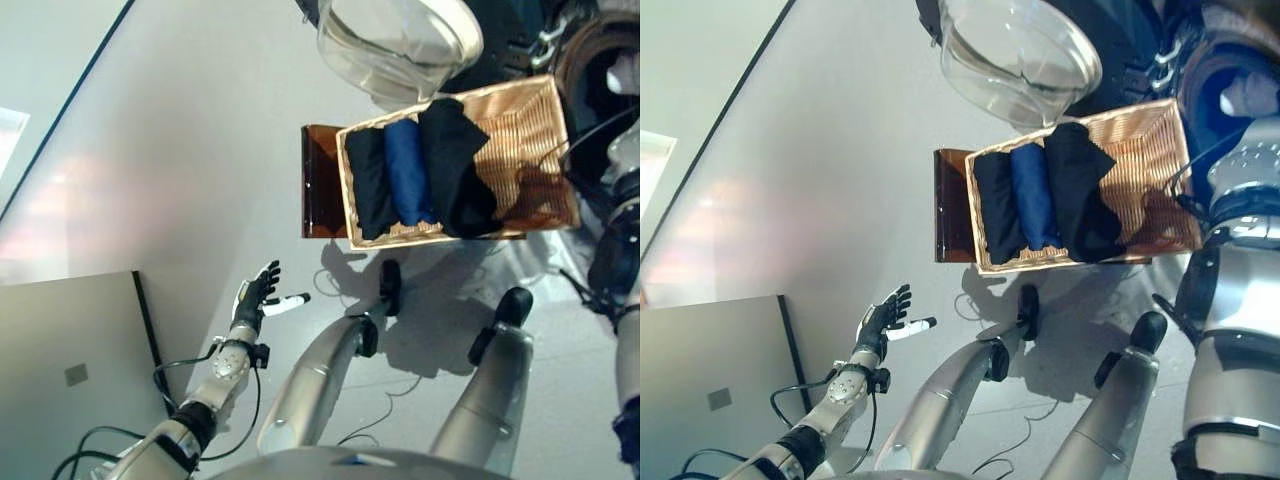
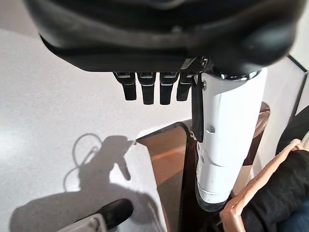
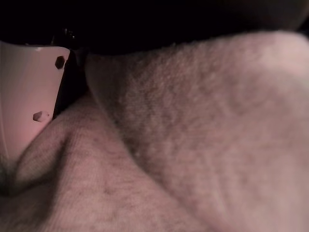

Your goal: Pick up the clothes and place them into the washing machine

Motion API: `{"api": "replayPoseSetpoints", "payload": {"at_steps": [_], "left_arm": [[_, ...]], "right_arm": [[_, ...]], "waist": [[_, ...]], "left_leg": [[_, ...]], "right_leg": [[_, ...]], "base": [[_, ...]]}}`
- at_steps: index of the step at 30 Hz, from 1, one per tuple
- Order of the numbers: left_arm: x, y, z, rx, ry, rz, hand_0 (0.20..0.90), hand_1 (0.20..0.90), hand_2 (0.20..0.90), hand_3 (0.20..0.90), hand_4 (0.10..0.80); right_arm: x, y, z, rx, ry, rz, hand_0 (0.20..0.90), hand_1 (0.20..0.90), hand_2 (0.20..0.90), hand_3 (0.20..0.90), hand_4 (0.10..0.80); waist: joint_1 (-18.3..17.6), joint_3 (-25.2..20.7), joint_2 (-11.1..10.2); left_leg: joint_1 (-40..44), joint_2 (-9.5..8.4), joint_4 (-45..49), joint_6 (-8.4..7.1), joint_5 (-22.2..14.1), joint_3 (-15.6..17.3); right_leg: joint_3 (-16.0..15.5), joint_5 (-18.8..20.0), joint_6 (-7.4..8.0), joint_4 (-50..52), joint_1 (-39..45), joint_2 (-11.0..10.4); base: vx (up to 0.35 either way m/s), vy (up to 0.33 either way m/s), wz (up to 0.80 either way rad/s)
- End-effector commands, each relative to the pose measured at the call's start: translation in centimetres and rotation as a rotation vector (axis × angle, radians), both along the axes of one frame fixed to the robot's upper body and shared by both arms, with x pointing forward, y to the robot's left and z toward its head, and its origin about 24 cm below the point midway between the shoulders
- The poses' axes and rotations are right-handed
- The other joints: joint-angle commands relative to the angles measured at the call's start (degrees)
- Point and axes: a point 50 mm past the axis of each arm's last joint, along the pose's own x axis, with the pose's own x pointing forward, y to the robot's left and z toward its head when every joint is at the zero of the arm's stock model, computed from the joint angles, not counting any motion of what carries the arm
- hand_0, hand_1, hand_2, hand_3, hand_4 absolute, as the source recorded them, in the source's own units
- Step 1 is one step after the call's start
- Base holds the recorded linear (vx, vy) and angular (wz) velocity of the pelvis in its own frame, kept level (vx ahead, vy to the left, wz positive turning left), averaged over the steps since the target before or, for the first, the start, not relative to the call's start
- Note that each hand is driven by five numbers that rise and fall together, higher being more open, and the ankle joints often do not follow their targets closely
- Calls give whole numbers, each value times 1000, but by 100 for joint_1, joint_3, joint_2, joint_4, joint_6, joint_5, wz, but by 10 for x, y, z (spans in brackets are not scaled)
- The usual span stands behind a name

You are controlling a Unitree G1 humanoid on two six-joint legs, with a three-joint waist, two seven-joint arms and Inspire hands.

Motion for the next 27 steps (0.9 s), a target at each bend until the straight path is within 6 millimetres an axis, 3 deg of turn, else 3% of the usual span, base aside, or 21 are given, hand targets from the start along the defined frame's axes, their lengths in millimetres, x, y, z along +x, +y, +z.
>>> {"api": "replayPoseSetpoints", "payload": {"at_steps": [1,9,17,22,26,27], "left_arm": [[-9,46,0,75,-23,154,900,900,900,900,800],[-10,45,-3,54,-5,166,900,900,900,900,800],[-11,40,-8,50,32,145,900,900,900,900,800],[-10,41,-9,52,41,150,900,900,900,900,800],[-9,42,-14,69,72,151,900,900,900,900,800],[-7,40,-15,72,80,143,900,900,900,900,800]], "right_arm": [[-48,14,105,-425,-244,-132,900,900,900,900,800],[-28,13,80,-390,-142,-76,900,900,900,900,800],[1,10,23,-230,-41,27,900,900,900,900,800],[22,26,-10,-151,-24,128,900,900,900,900,800],[46,54,-52,-76,33,256,900,900,900,900,800],[55,67,-72,-40,74,300,900,900,900,900,800]], "waist": [[-17,-259,272],[-9,-253,278],[-5,-221,320],[17,-183,322],[-26,-124,221],[-51,-110,164]], "left_leg": [[-168,251,587,-809,-834,-307],[-94,219,511,-770,-827,-258],[-1,204,414,-751,-799,-271],[97,205,359,-731,-787,-267],[250,245,293,-714,-780,-251],[295,274,282,-706,-779,-255]], "right_leg": [[235,-206,-280,-220,335,243],[285,-159,-262,-245,364,254],[242,-149,-262,-379,525,252],[206,-121,-273,-460,633,279],[145,-81,-290,-598,846,353],[108,-67,-296,-664,932,390]], "base": [[21,6,6],[0,0,0],[0,0,0],[12,4,-5],[11,-2,-11],[24,-21,-13]]}}
